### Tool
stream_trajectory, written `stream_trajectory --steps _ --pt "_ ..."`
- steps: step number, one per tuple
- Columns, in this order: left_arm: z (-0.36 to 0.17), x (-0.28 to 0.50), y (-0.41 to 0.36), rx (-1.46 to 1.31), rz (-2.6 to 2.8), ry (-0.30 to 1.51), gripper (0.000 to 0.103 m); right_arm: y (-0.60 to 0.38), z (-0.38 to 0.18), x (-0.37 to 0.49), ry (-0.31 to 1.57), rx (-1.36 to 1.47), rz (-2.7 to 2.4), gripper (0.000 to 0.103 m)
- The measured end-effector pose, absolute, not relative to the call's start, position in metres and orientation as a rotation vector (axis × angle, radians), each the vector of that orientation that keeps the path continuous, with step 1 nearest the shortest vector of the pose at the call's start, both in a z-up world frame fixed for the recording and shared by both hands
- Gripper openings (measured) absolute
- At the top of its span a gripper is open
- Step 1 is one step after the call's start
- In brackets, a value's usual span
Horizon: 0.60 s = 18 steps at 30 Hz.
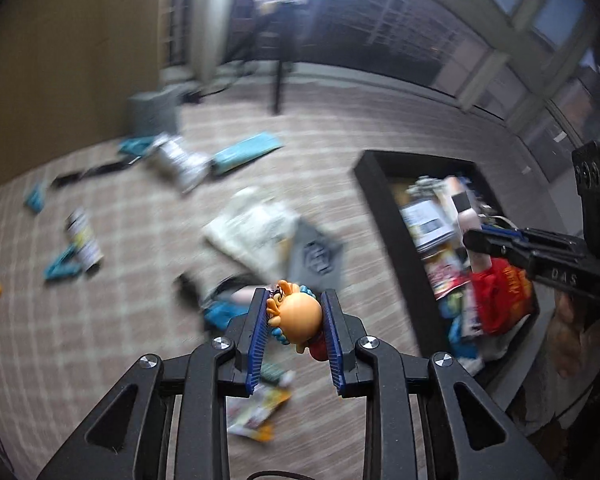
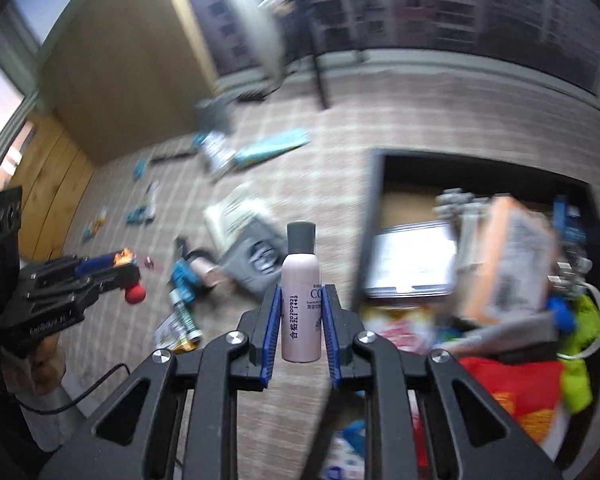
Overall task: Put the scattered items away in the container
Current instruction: 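Carry the keychain and pink bottle over the black box with both tools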
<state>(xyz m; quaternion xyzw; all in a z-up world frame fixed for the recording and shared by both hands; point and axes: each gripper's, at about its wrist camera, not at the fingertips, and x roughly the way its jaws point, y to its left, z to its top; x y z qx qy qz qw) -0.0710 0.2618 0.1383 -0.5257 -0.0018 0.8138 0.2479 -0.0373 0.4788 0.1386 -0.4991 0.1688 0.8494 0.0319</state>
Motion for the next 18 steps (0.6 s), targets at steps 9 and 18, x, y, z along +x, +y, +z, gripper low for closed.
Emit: stream_trajectory --steps 9,18 --pt "0.149 -0.101 0.362 -1.341 2.114 0.098 0.025 0.566 0.16 0.02 0.61 -1.34 2.441 0.02" --pt "0.154 -0.136 0.44 -1.287 2.06 0.191 0.026 0.611 0.153 0.057 0.652 -1.291 2.304 0.02"
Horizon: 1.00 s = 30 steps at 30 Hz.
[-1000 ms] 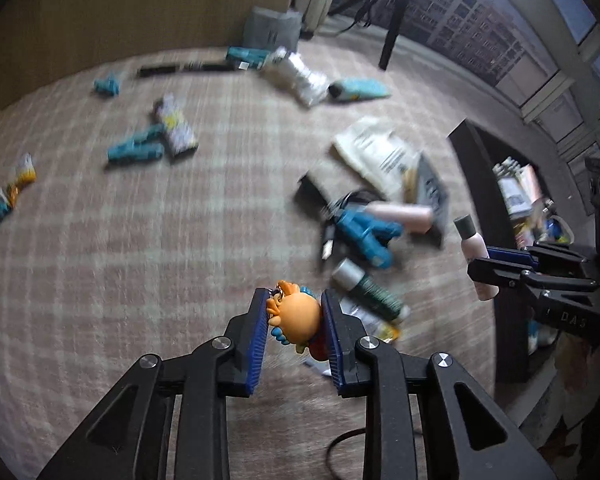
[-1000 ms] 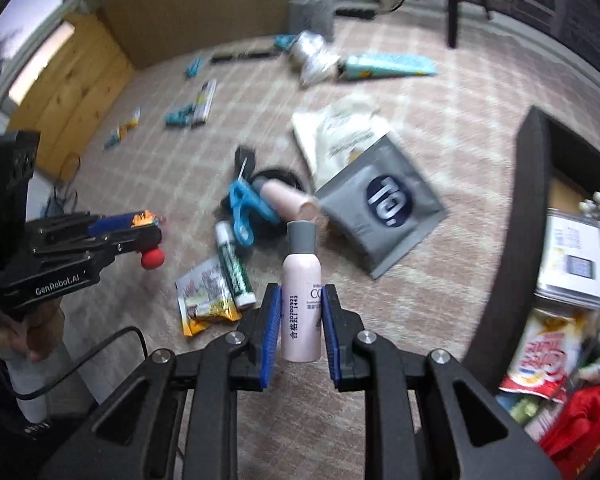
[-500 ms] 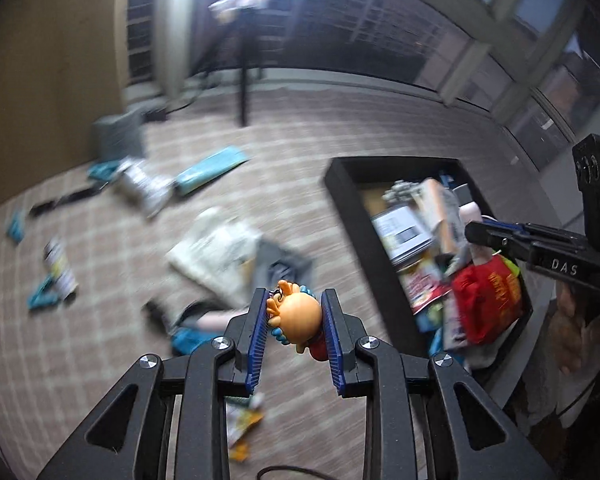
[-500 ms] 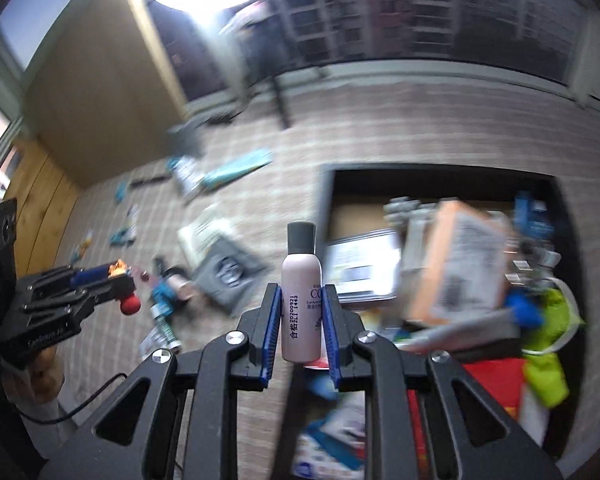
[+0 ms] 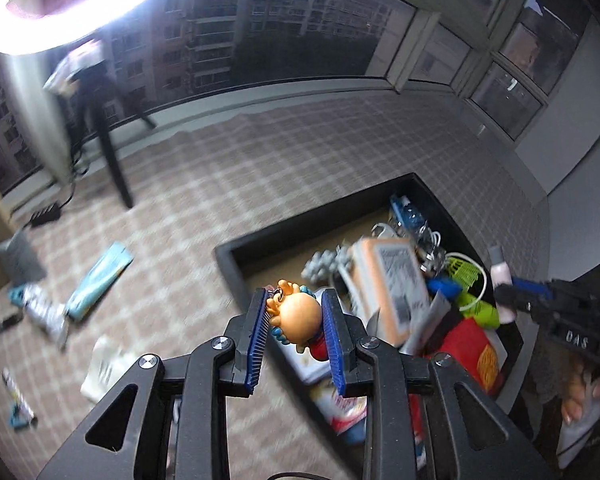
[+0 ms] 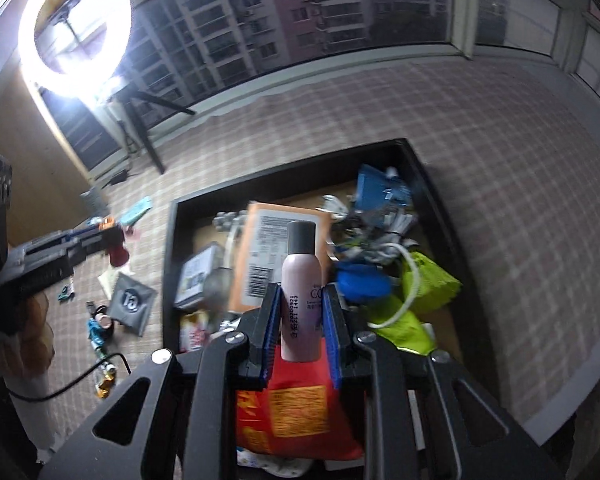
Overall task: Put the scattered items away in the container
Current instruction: 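Carry the keychain and pink bottle over the black box with both tools, then open both tools to drop the keychain and bottle into the box, then grasp the pink sunscreen tube with the left tool while the right tool grasps the grey packet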
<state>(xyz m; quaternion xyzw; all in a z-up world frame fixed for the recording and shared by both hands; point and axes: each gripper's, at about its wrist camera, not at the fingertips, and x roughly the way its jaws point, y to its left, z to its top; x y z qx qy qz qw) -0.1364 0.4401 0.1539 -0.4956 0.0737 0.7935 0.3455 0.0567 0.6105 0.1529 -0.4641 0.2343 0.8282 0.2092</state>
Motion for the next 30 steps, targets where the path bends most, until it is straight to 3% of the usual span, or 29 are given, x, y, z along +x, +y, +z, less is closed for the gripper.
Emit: stream_trajectory --steps 2,3,5,17,30 --pt "0.154 -0.145 0.452 -1.31 2.057 0.198 0.034 0.615 0.154 0.062 0.663 -1.273 2.301 0.022" --pt "0.155 -0.147 0.454 -1.313 2.061 0.192 0.042 0.617 0.154 0.062 0.67 -1.268 2.297 0.032" --pt "0.16 -0.149 0.452 -1.295 2.077 0.176 0.044 0.62 0.156 0.064 0.673 -1.247 2.281 0.042" --pt "0.182 -0.147 0.399 -1.26 2.168 0.19 0.043 0.591 0.17 0.041 0.607 -1.263 2.373 0.042" --pt "0.168 -0.15 0.268 -1.392 2.33 0.13 0.043 0.517 0.16 -0.034 0.455 -1.439 2.552 0.042"
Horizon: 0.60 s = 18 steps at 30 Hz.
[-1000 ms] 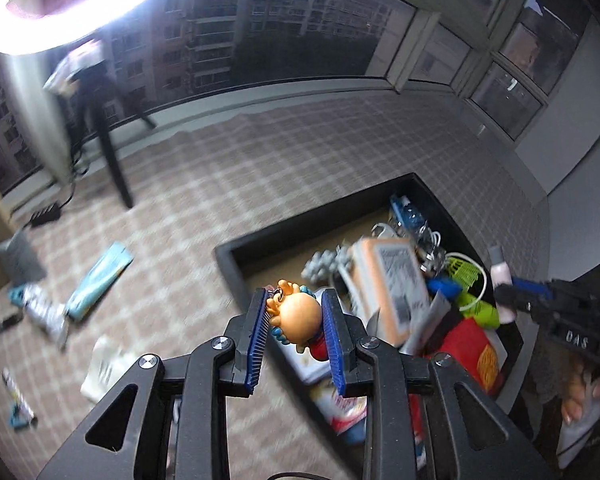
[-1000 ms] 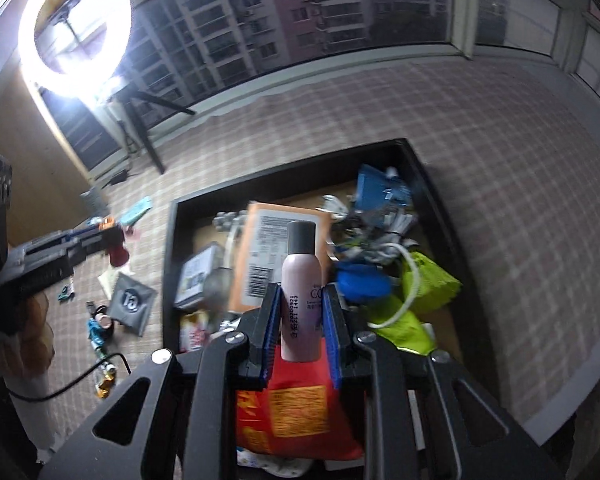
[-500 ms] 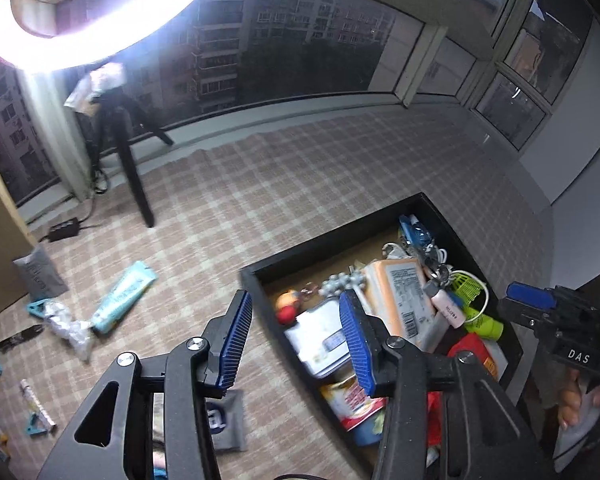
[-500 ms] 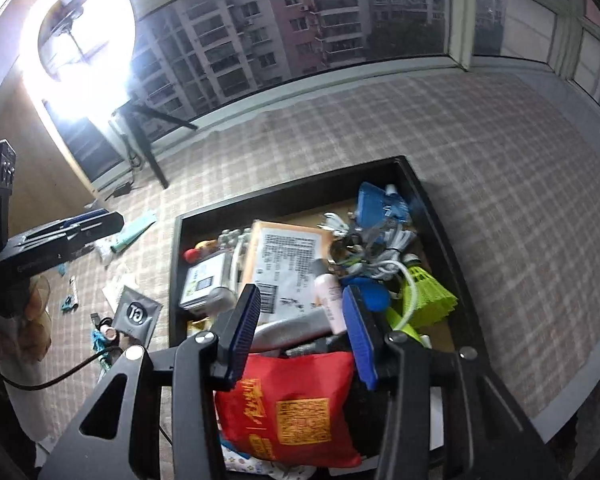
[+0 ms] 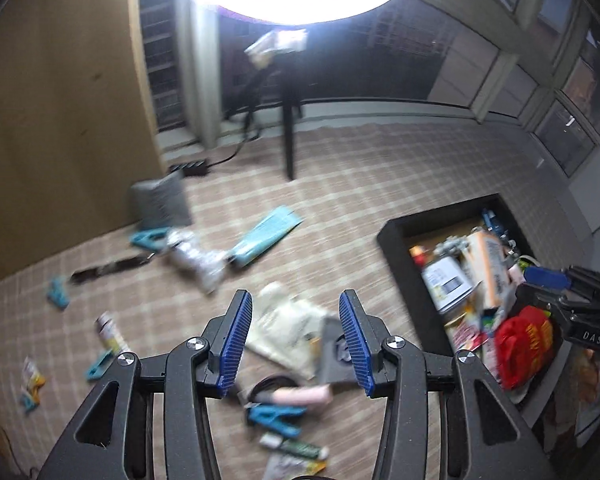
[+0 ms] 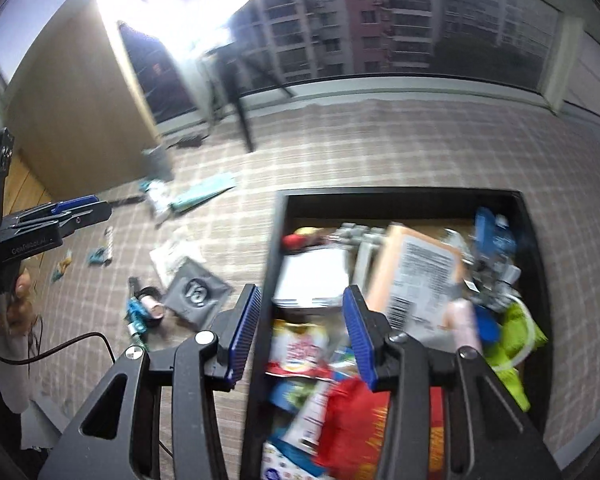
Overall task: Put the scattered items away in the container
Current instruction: 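Grasp the pink sunscreen tube with the left tool while the right tool grasps the grey packet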
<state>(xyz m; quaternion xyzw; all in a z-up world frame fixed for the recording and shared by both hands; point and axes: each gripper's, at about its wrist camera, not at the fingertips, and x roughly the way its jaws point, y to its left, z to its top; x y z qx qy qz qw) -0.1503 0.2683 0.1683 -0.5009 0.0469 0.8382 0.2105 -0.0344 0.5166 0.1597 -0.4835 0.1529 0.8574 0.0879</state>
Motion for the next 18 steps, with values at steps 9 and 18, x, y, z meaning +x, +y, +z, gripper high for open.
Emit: stream_trajectory --steps 9,18 --pt "0.136 -0.128 0.224 -1.475 2.343 0.118 0.043 0.451 0.133 -0.082 0.302 -1.642 2.65 0.043" --pt "0.101 -0.092 0.252 -1.402 2.208 0.374 0.051 0.407 0.082 -0.094 0.208 -1.871 2.627 0.043"
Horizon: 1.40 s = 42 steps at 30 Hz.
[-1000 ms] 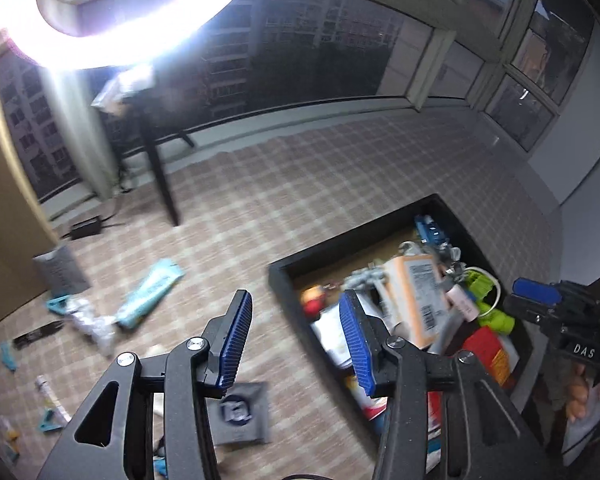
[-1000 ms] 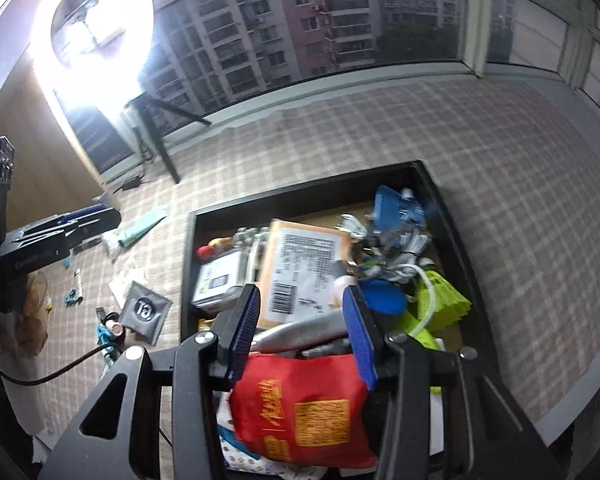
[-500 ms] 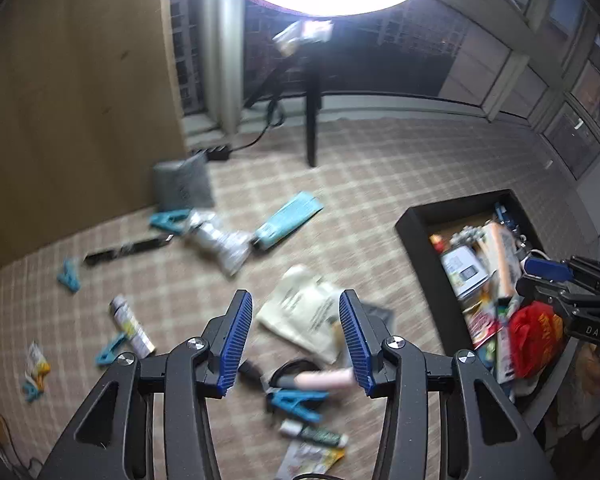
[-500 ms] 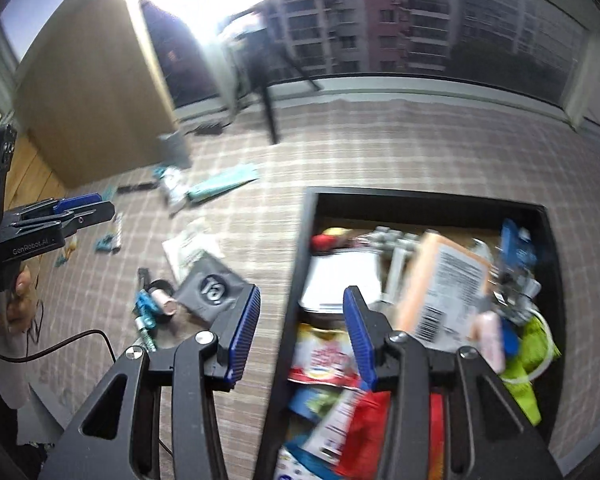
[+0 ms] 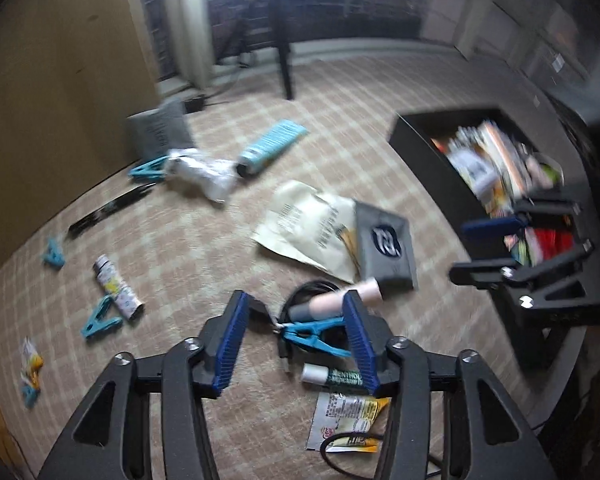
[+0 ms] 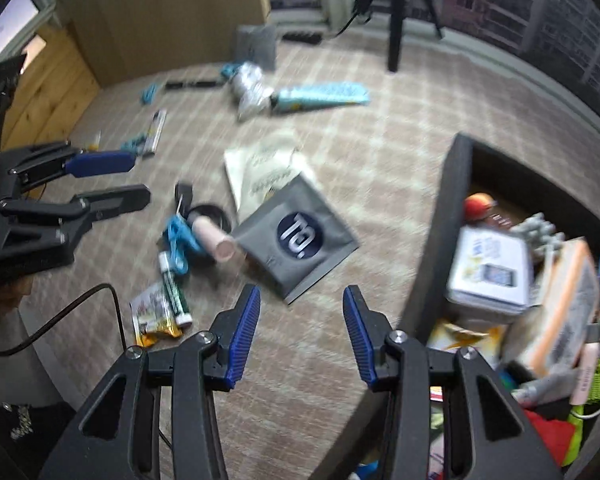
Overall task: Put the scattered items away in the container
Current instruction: 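Grasp the pink sunscreen tube with the left tool while the right tool grasps the grey packet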
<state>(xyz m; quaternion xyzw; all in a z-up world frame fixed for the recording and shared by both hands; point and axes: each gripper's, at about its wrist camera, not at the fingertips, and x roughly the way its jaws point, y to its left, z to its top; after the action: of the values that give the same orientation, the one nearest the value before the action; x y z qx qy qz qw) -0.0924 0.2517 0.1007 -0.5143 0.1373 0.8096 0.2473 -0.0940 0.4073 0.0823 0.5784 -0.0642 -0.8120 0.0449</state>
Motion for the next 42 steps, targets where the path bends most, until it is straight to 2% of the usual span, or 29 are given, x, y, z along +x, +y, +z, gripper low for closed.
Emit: stream_trajectory --steps 2,6,17,26,32,35,36,38,40,41,42 --pt "0.094 -0.088 0.261 -1.384 2.16 0.435 0.054 0.404 0.074 -0.096 -0.191 1.779 -2.463 0.043" --pt "0.081 -0.087 0.272 -1.372 2.116 0.55 0.054 0.397 0.063 -0.098 -0.171 1.787 -2.439 0.043" --pt "0.063 -0.092 0.284 -1.356 2.031 0.626 0.054 0.386 0.043 -0.11 -0.107 1.812 -2.416 0.044" --pt "0.046 -0.105 0.294 -1.376 2.0 0.635 0.054 0.383 0.032 -0.123 -0.037 1.815 -2.454 0.044" --pt "0.042 -0.121 0.294 -1.409 1.998 0.564 0.054 0.395 0.033 -0.135 -0.092 1.812 -2.489 0.044" --pt "0.039 -0.127 0.293 -1.432 1.996 0.534 0.049 0.399 0.033 -0.143 -0.083 1.807 -2.506 0.044" --pt "0.038 -0.13 0.292 -1.447 1.994 0.509 0.04 0.4 0.032 -0.145 -0.076 1.805 -2.511 0.044" --pt "0.035 -0.137 0.288 -1.484 1.995 0.466 0.03 0.401 0.032 -0.149 -0.075 1.803 -2.52 0.044" --pt "0.036 -0.143 0.28 -1.504 1.997 0.391 0.025 0.402 0.032 -0.153 -0.076 1.802 -2.525 0.043" --pt "0.037 -0.144 0.277 -1.512 1.998 0.367 0.018 0.403 0.032 -0.154 -0.075 1.806 -2.53 0.037" --pt "0.038 -0.146 0.274 -1.515 2.006 0.353 0.018 0.405 0.032 -0.155 -0.083 1.807 -2.534 0.029"
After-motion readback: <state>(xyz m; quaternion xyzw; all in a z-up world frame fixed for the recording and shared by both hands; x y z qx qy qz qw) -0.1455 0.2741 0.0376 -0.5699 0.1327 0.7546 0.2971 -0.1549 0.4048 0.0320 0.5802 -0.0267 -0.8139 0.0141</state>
